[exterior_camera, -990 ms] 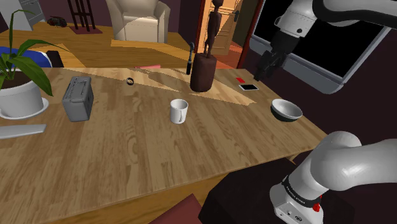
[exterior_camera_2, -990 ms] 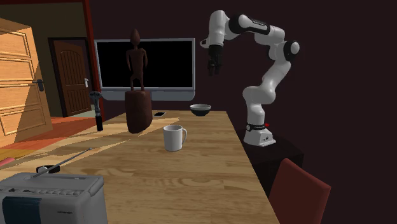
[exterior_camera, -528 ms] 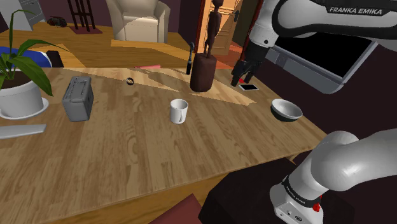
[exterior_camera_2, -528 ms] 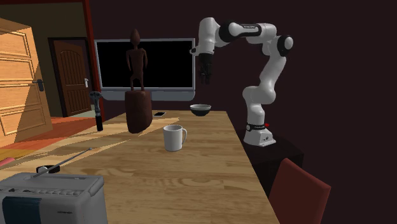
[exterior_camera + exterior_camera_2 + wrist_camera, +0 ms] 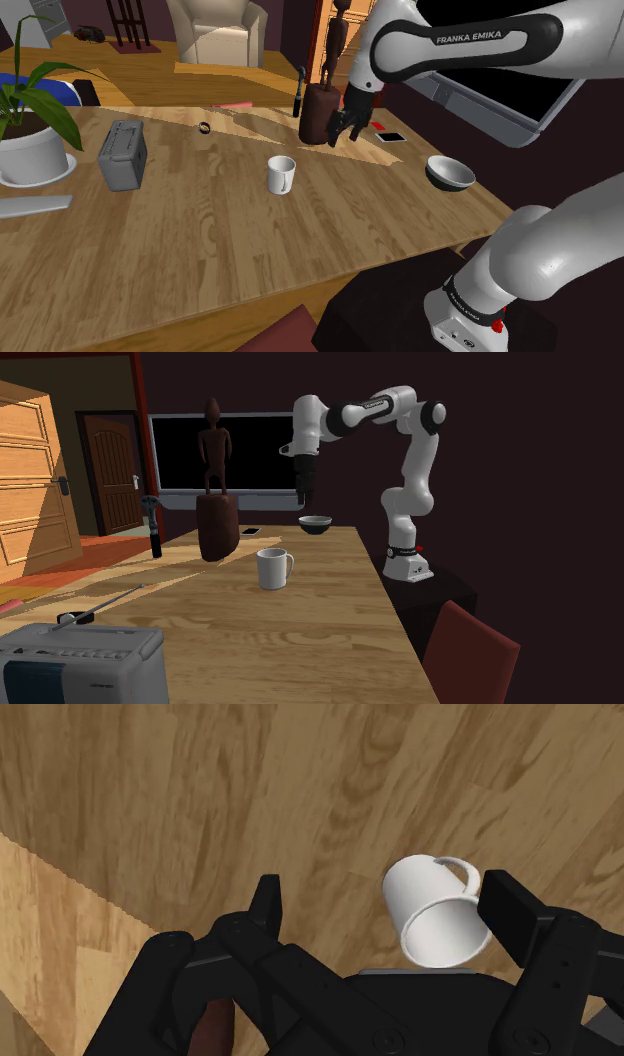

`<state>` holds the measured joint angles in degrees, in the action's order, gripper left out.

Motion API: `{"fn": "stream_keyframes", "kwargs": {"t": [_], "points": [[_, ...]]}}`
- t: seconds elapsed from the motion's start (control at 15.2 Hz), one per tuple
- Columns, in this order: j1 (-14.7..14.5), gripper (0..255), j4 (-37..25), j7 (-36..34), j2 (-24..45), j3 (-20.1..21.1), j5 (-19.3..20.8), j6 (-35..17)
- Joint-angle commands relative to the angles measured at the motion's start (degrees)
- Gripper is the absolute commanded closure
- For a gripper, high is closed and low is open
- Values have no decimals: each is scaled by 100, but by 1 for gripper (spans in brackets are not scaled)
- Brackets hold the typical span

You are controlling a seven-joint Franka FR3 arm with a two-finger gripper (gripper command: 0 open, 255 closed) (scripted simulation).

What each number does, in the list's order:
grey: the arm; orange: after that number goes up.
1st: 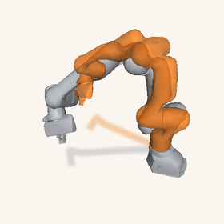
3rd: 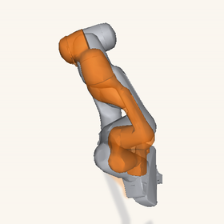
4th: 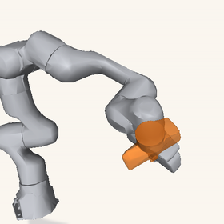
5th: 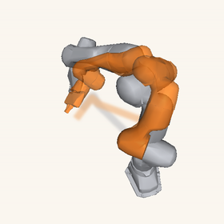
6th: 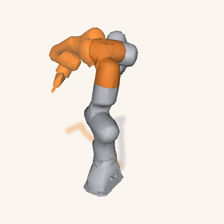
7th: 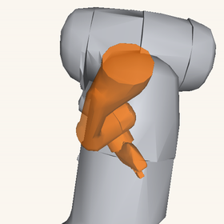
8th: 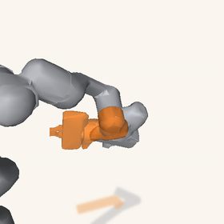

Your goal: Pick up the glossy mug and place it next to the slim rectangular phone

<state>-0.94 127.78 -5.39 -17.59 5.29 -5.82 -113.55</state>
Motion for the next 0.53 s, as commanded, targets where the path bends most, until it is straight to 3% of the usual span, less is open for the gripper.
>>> {"fn": "stream_keyframes", "kwargs": {"t": [0.0,0.46], "points": [[-18,0,-218,-77,467,70,30,-229],[-115,0,-1103,-387,1993,247,236,-766]]}}
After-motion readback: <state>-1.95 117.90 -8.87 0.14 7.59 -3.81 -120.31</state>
